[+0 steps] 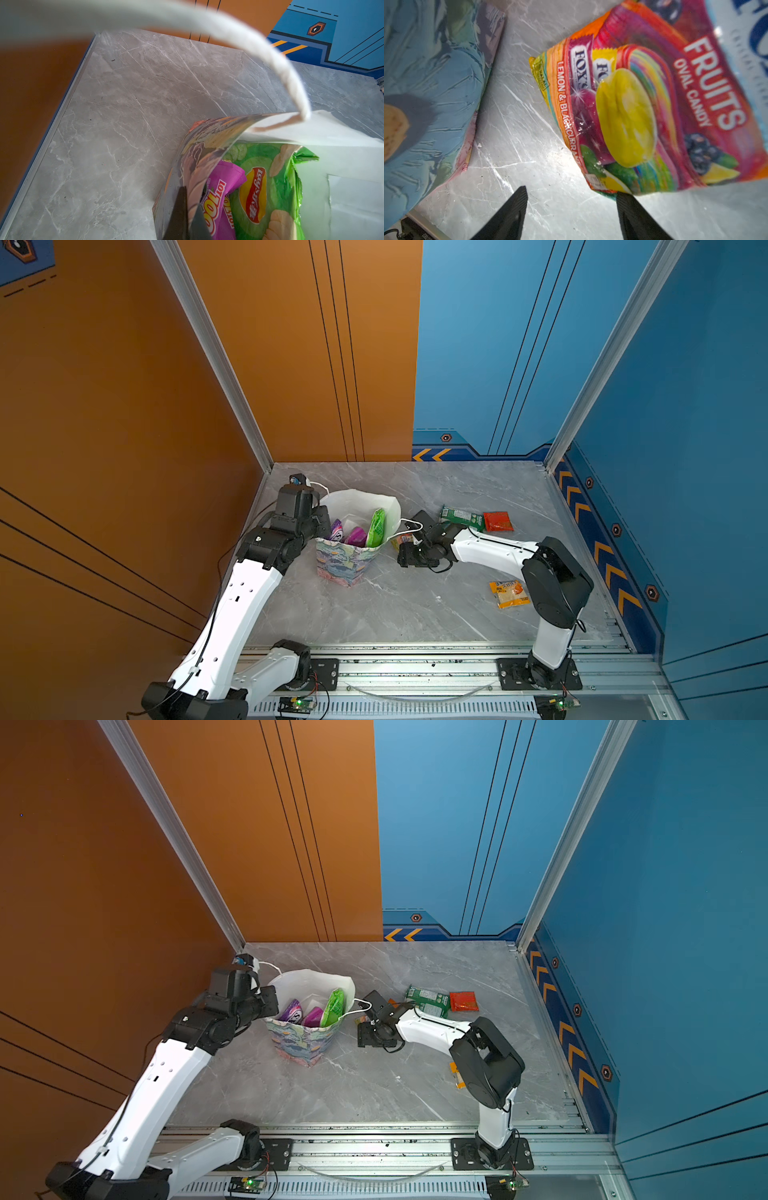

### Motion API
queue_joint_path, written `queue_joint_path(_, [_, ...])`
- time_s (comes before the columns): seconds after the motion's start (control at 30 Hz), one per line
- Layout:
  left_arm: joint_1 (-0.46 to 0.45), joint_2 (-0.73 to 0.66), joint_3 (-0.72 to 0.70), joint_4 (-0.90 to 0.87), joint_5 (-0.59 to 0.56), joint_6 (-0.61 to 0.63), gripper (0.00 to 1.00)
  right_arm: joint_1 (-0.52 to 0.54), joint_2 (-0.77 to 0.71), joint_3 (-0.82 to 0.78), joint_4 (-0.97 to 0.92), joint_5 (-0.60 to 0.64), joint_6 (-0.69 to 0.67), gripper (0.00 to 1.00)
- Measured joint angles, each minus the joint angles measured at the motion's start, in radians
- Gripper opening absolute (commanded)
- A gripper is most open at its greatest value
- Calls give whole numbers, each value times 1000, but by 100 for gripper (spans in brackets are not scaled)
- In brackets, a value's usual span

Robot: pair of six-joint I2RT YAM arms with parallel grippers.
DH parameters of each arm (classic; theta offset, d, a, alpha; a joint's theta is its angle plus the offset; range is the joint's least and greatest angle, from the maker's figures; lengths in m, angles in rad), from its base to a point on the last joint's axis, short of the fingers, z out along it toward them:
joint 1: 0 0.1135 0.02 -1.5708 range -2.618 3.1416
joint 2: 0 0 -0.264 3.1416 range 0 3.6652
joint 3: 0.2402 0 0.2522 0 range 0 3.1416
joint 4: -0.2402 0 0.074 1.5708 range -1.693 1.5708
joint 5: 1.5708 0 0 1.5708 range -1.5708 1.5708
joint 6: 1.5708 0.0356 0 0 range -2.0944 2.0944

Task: Place the snacks into the paper bag
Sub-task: Rotate the snack at the center of the table.

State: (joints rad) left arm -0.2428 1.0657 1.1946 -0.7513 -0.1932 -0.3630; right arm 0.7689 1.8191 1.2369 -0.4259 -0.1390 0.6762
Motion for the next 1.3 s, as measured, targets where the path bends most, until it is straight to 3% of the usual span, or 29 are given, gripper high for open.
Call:
queue_joint_path(0.23, [8,0,-2,0,0,0,0,-140,-94,-19,-11,46,-52,76])
queue_joint_path(0.47, [8,0,-2,0,0,0,0,-237,-3,14,-21,61,-80,78])
queue_joint_path(0.9, [9,0,-2,0,0,0,0,-169,103,50,-27,25,-95,68])
queue_joint_path(1.13, [10,0,-2,0,1,0,0,-71,32,-22,-39,-15,-69,68])
queue_joint_path(1.3, [14,0,-2,0,3,0,0,-90,-54,-43,-45,-24,-42,74])
